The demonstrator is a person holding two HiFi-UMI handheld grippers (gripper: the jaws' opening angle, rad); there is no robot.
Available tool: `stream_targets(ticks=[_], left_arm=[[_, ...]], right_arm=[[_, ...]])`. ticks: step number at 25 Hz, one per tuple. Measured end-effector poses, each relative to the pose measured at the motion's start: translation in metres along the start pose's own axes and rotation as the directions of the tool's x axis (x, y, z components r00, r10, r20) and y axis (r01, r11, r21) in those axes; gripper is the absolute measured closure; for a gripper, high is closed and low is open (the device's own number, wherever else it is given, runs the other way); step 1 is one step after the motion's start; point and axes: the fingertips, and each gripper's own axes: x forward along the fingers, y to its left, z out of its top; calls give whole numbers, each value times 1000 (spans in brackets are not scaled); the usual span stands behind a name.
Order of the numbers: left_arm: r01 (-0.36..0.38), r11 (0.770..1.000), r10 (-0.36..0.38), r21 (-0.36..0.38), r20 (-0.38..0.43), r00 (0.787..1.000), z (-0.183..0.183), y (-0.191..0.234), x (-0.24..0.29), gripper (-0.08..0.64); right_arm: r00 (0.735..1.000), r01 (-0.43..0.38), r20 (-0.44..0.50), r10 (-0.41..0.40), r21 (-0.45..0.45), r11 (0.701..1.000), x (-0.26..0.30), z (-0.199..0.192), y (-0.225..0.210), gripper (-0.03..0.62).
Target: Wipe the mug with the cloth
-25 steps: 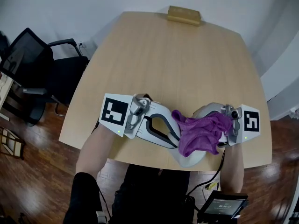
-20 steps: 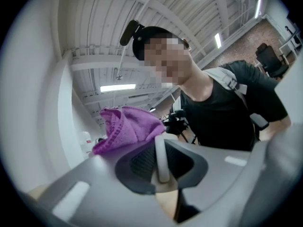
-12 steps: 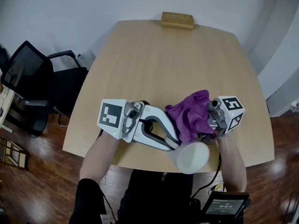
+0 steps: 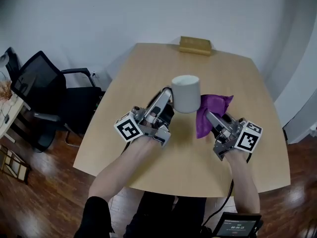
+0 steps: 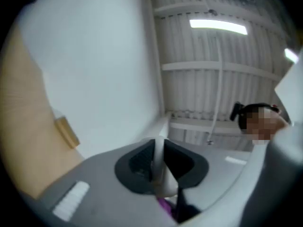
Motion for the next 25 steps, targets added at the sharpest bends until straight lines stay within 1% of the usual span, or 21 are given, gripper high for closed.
stream_targets(ticks=[1,2,3,4,5,7,9,10,11,12,14,15,16,17,18,19,20,22,23,24,25], left_arm=[[-81,996,82,-28,10,997,-1,18,-8,489],[-140,989,140,-40,4,990,-4,30,-13,489],[-178,983,177,-43,-9,984,-9,37,-16,490],[-200,979,199,-44,-20,980,-13,39,-17,490],[-210,976,209,-55,-22,978,-16,39,-17,490],[-210,972,210,-102,-7,978,-21,37,-15,489],[-223,965,225,-136,1,974,-26,37,-14,489],[-236,957,241,-168,11,970,-26,40,-16,489],[-243,945,256,-219,32,966,-25,45,-19,489],[-240,931,266,-276,59,962,-22,48,-22,489],[-212,911,264,-355,106,959,-16,51,-25,489],[-195,904,258,-380,124,958,-14,52,-25,491],[-173,895,250,-412,142,958,-12,53,-26,489],[-144,879,240,-455,160,958,-11,53,-26,489],[-112,857,227,-504,173,958,-12,53,-25,489],[-81,829,215,-553,181,960,-13,52,-25,495],[-54,799,204,-599,185,961,-16,51,-24,498],[-10,737,187,-676,191,964,-22,47,-22,502],[14,711,174,-703,196,965,-23,45,-21,502],[41,695,153,-718,204,967,-23,41,-19,502],[68,689,127,-722,213,969,-21,36,-16,502]], right_arm=[[999,11,43,-9,-56,998,-1,10,5,515],[998,15,69,-6,-127,992,0,17,14,515],[997,13,80,3,-202,979,2,21,25,515],[997,5,81,17,-268,963,5,22,37,515],[996,-5,80,32,-319,948,8,23,47,515],[996,-17,77,51,-386,922,12,22,60,515],[997,-13,66,47,-439,898,13,20,65,515],[998,-13,54,44,-475,880,14,18,67,515],[999,-20,31,43,-521,853,16,13,71,515],[999,-37,-2,43,-574,818,18,6,75,515],[996,-78,-79,34,-658,749,25,-13,85,515],[994,-87,-106,19,-683,725,28,-21,86,515],[993,-82,-119,-2,-701,709,30,-26,86,515],[993,-65,-117,-28,-719,692,31,-28,85,515],[993,-39,-101,-54,-742,670,32,-27,83,515],[994,-11,-78,-76,-767,641,32,-24,83,515],[994,13,-57,-96,-795,607,32,-21,84,515],[989,42,-39,-142,-852,522,32,-20,87,515],[986,47,-38,-164,-875,482,33,-22,87,515],[982,45,-42,-182,-892,450,35,-26,86,515],[978,38,-54,-200,-903,429,38,-30,83,515]])
